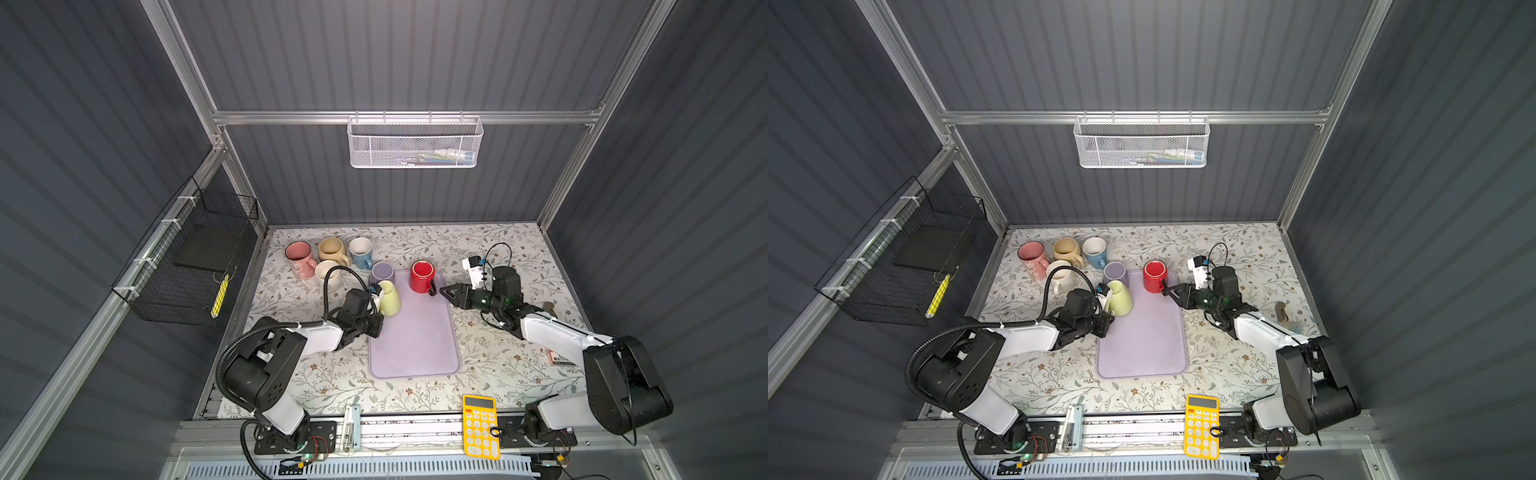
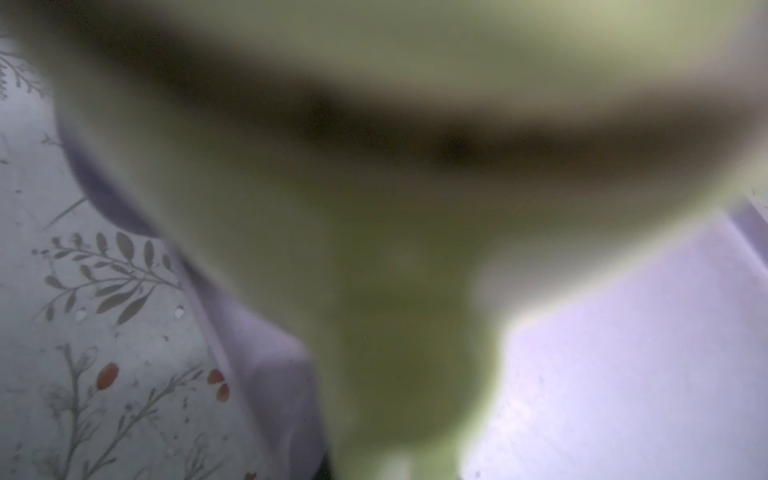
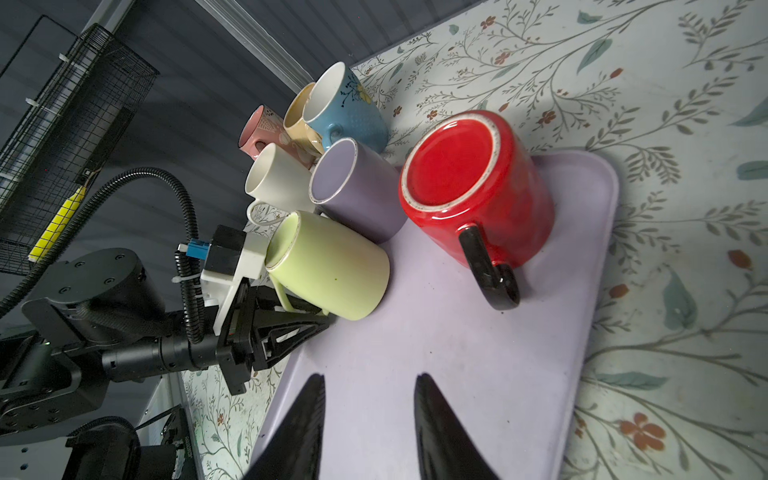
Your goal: Turn the mug right side up
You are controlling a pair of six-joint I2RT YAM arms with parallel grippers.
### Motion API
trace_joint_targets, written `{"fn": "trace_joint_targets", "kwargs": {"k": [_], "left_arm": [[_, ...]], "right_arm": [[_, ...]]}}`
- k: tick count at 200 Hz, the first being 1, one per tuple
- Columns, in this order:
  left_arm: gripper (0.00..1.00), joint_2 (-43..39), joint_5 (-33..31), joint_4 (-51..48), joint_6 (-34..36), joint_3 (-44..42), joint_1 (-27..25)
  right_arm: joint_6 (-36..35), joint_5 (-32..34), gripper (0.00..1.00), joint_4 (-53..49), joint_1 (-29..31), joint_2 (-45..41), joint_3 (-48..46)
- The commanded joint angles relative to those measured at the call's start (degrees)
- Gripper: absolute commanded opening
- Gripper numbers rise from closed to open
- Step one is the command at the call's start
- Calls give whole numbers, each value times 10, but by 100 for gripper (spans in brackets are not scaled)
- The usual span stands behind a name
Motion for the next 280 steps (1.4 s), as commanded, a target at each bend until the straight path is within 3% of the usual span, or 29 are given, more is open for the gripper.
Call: {"fn": "trace_joint_targets", "kwargs": {"k": [1, 63, 135, 227, 280], "left_arm": [[5, -38, 8, -5, 6, 13, 2], [0, -93, 38, -53, 20, 33, -3], [0, -159, 139, -68, -3, 80, -3], [0, -160, 273, 51, -85, 100, 6], [0, -119, 355, 210, -191, 91, 35]], "right_arm": [[1, 4, 38, 13, -2, -5, -4], [3, 6, 38, 14, -2, -10, -10], [8, 10, 38, 29, -4, -25, -28], [7, 7, 38, 32, -32, -84, -70], [8, -4, 38, 39, -41, -106, -87]]}}
